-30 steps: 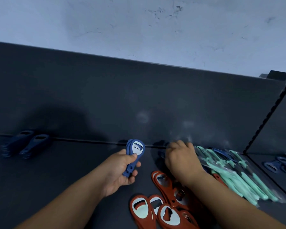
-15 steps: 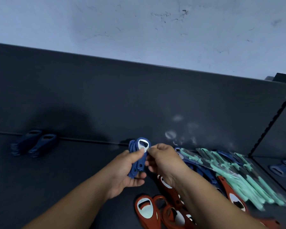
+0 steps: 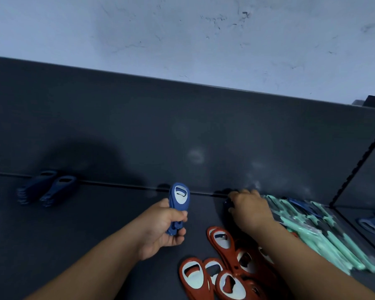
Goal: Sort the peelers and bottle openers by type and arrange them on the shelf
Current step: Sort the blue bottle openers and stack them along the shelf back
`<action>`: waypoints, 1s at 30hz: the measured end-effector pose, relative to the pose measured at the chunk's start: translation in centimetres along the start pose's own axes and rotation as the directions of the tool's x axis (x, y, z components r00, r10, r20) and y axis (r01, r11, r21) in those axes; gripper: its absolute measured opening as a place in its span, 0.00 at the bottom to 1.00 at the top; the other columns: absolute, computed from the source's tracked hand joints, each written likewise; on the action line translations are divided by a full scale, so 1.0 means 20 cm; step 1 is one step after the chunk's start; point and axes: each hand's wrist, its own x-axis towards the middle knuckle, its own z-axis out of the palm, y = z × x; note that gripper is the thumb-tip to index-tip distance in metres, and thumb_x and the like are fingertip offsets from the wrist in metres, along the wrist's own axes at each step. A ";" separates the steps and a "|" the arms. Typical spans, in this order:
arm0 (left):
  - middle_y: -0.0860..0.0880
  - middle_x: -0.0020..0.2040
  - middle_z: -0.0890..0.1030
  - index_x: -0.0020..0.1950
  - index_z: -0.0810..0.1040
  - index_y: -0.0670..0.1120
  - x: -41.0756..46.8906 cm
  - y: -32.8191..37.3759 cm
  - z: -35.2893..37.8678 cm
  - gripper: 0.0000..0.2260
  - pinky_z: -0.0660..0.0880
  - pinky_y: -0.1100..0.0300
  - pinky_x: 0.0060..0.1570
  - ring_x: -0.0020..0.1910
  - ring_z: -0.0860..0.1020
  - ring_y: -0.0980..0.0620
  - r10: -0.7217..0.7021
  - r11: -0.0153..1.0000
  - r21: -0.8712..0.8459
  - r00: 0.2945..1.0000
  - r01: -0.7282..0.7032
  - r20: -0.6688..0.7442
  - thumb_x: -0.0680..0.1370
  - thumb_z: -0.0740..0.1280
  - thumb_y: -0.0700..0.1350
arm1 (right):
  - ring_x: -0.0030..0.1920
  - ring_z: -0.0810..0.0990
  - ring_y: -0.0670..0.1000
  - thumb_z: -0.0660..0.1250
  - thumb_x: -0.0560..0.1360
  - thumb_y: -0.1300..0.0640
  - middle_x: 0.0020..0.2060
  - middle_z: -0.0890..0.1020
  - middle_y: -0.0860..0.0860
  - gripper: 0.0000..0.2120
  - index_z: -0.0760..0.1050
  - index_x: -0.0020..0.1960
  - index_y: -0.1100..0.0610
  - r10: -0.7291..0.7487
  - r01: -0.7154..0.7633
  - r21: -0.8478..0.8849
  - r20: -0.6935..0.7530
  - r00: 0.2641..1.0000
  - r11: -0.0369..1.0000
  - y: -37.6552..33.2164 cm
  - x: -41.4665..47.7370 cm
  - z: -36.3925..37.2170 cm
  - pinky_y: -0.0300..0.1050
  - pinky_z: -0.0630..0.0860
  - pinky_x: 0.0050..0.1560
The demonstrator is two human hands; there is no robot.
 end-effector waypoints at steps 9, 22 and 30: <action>0.45 0.45 0.75 0.59 0.73 0.42 0.00 0.02 0.00 0.09 0.73 0.59 0.35 0.34 0.73 0.52 -0.005 1.000 -0.027 1.000 0.005 0.007 0.79 0.62 0.38 | 0.36 0.76 0.51 0.64 0.78 0.59 0.36 0.80 0.53 0.07 0.78 0.43 0.55 0.066 0.060 0.843 -0.113 0.991 0.535 -0.11 -0.03 -0.26 0.41 0.71 0.36; 0.48 0.42 0.74 0.59 0.73 0.47 -0.06 0.05 0.00 0.09 0.74 0.61 0.36 0.34 0.72 0.54 0.060 0.994 0.083 0.995 -0.067 0.080 0.79 0.64 0.42 | 0.33 0.76 0.48 0.69 0.74 0.62 0.41 0.80 0.58 0.07 0.71 0.42 0.56 -0.095 -0.310 0.946 0.302 0.949 -0.090 -0.40 -0.08 -0.23 0.39 0.73 0.31; 0.51 0.47 0.75 0.58 0.63 0.54 -0.06 0.02 -0.03 0.14 0.74 0.62 0.38 0.40 0.75 0.57 0.219 0.799 0.569 0.975 -0.194 0.026 0.77 0.66 0.50 | 0.41 0.77 0.51 0.67 0.76 0.62 0.39 0.78 0.53 0.02 0.78 0.47 0.56 -0.255 -0.236 0.967 0.206 0.945 -0.096 -0.50 -0.10 -0.28 0.47 0.75 0.43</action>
